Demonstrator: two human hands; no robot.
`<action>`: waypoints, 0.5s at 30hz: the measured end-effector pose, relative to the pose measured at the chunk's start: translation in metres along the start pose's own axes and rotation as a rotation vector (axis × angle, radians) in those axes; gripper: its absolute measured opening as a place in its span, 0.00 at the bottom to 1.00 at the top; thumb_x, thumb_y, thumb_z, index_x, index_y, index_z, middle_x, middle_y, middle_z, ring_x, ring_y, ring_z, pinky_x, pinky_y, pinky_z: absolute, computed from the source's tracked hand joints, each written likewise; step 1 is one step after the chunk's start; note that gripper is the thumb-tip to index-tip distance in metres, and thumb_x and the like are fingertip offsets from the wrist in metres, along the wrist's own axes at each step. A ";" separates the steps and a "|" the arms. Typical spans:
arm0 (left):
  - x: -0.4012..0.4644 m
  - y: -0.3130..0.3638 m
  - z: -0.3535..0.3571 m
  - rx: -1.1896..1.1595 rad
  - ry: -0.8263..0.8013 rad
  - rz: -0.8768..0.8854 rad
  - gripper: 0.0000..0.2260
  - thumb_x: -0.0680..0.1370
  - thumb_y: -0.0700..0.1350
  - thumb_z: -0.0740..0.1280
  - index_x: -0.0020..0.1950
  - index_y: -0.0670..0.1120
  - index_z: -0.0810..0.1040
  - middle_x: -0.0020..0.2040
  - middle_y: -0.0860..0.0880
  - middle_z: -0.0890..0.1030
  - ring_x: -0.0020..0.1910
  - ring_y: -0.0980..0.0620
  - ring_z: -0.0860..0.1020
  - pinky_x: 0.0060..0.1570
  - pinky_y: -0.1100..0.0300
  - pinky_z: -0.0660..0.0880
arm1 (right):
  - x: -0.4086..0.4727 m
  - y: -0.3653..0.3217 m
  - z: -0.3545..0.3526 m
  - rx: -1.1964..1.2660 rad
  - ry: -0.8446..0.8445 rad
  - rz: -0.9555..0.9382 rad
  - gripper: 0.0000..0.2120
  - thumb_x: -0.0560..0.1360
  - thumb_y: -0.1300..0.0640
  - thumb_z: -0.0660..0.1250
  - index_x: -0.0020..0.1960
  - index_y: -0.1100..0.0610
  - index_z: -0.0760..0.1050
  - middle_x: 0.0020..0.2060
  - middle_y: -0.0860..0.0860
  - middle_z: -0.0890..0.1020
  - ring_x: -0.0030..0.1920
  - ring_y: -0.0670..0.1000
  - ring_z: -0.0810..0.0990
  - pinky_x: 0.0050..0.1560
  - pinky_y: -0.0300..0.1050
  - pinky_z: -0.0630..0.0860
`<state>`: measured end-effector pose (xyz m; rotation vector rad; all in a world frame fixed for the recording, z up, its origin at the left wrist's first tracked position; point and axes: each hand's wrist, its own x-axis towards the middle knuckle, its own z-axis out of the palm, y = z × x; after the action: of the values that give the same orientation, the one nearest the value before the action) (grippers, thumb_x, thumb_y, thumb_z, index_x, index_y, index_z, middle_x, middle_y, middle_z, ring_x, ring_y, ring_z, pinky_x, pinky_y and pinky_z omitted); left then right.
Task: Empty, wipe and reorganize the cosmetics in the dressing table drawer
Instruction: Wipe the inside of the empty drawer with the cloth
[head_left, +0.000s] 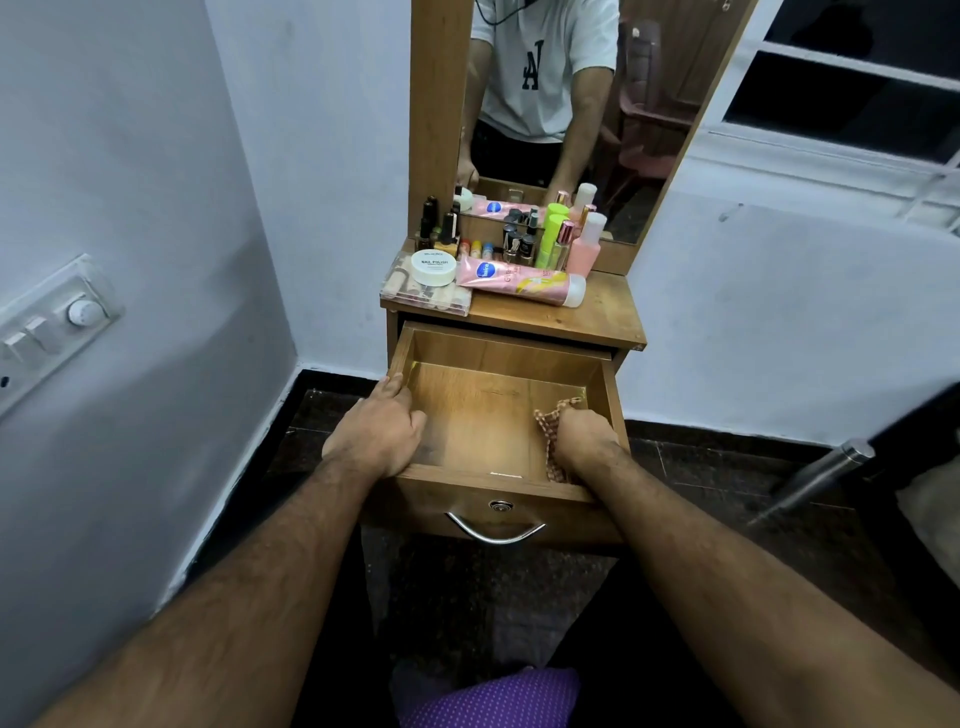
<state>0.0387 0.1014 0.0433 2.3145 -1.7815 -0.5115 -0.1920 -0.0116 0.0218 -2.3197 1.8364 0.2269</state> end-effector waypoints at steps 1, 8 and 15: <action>0.000 0.000 0.000 0.000 0.000 0.000 0.24 0.83 0.50 0.50 0.78 0.42 0.60 0.81 0.48 0.51 0.79 0.53 0.50 0.75 0.53 0.54 | 0.002 0.001 -0.001 -0.003 0.013 0.013 0.10 0.80 0.62 0.61 0.58 0.60 0.78 0.55 0.56 0.82 0.54 0.56 0.82 0.54 0.48 0.80; 0.001 -0.001 0.001 -0.003 0.006 0.010 0.25 0.83 0.50 0.50 0.79 0.42 0.58 0.81 0.48 0.50 0.80 0.53 0.49 0.76 0.54 0.52 | 0.017 -0.002 -0.014 -0.066 0.072 -0.006 0.11 0.80 0.64 0.61 0.58 0.59 0.79 0.54 0.56 0.82 0.54 0.54 0.82 0.53 0.46 0.79; 0.001 -0.001 0.002 -0.007 0.010 0.012 0.24 0.83 0.50 0.50 0.78 0.43 0.60 0.81 0.48 0.51 0.80 0.53 0.50 0.76 0.53 0.53 | 0.013 -0.007 -0.013 -0.100 -0.008 0.087 0.12 0.81 0.62 0.59 0.56 0.60 0.81 0.51 0.55 0.83 0.43 0.53 0.79 0.40 0.46 0.76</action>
<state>0.0388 0.1004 0.0408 2.2965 -1.7851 -0.5018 -0.1825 -0.0254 0.0315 -2.3015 1.9682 0.3469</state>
